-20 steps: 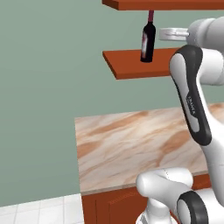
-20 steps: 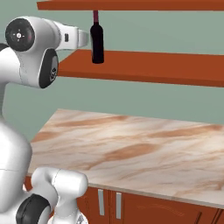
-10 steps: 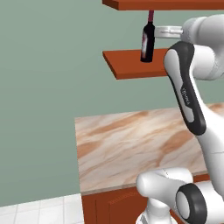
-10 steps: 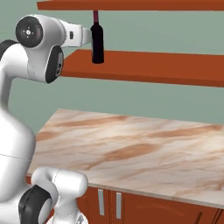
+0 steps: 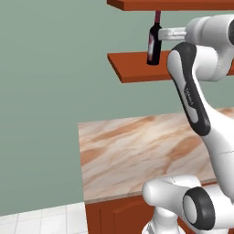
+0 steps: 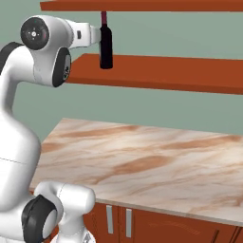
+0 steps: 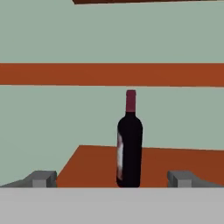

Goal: Get the candle and the wine from the cabinet and move them to the dining counter.

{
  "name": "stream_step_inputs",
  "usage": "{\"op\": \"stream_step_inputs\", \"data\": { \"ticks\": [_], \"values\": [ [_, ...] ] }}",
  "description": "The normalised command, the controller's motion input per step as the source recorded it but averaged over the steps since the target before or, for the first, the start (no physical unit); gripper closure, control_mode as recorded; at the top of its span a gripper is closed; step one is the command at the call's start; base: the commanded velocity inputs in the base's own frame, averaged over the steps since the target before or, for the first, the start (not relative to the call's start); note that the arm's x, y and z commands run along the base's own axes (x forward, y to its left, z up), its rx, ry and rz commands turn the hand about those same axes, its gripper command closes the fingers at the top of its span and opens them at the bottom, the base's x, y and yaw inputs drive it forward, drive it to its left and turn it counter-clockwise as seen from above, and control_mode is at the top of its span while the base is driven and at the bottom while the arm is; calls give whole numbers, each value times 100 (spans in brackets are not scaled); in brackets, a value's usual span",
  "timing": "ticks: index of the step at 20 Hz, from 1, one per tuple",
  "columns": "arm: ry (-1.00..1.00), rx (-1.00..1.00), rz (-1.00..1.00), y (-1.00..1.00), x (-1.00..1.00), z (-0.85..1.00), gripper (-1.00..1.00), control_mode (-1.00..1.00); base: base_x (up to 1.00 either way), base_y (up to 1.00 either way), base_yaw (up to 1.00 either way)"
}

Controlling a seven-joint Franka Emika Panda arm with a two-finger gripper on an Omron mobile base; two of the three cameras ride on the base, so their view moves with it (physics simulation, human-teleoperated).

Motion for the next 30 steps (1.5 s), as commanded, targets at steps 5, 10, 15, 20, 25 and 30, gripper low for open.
{"op": "stream_step_inputs", "data": {
  "ticks": [5, 10, 15, 20, 25, 30],
  "values": [
    [0, -10, 0, 0, 13, 0, -100, -100, 0, 0, 0],
    [0, 0, 0, 0, 26, 0, -100, -100, 0, 0, 0],
    [0, 1, 0, -1, 41, 0, -100, -100, 0, 0, 0],
    [0, 4, 0, -5, 29, 0, -100, -100, 0, 0, 0],
    [0, 7, 0, -10, 22, 0, -100, -100, 0, 0, 0],
    [0, 6, 0, -7, 14, 0, -100, -100, 0, 0, 0]
  ]
}}
